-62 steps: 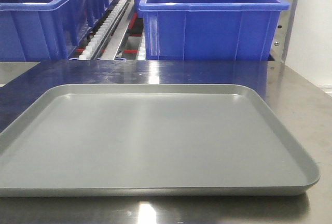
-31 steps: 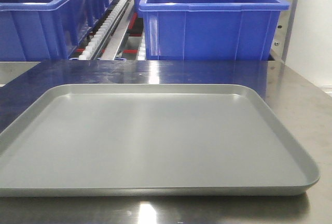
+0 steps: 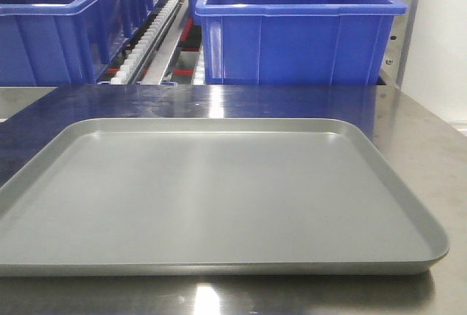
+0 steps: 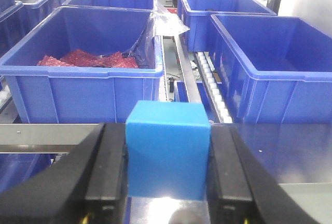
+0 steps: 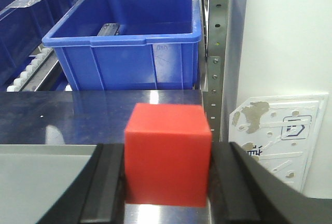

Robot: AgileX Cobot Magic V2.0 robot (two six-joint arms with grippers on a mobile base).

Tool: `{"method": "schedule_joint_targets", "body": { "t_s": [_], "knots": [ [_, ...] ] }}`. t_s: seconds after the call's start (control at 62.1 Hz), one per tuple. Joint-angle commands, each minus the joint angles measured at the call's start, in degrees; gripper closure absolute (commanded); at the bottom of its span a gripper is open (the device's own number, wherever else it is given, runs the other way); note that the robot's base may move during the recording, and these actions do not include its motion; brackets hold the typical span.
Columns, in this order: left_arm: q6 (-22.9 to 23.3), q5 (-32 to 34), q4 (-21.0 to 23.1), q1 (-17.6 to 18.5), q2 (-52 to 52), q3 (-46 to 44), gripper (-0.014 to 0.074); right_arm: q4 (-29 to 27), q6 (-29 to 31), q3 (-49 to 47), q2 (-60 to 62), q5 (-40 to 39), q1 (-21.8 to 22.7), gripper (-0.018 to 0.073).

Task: Sort and place red and blue blocks on shelf
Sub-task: 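Hold both cubes raised while the base starts backing away, then drive the base through the aisle carrying both cubes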

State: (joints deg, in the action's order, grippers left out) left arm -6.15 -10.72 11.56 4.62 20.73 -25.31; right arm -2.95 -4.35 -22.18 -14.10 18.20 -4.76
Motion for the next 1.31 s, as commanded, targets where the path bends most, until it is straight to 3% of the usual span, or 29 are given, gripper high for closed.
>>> {"method": "schedule_joint_targets", "body": {
  "t_s": [0.0, 1.289],
  "knots": [
    [-0.15, 5.09, 0.07, -0.16, 0.37, -1.58, 0.0465, 0.48, 0.51, -1.75, -0.54, -4.65, 0.39, 0.0482],
    [-0.15, 5.09, 0.07, -0.16, 0.37, -1.58, 0.0465, 0.48, 0.51, -1.75, -0.54, -4.65, 0.39, 0.0482]
  ]
}}
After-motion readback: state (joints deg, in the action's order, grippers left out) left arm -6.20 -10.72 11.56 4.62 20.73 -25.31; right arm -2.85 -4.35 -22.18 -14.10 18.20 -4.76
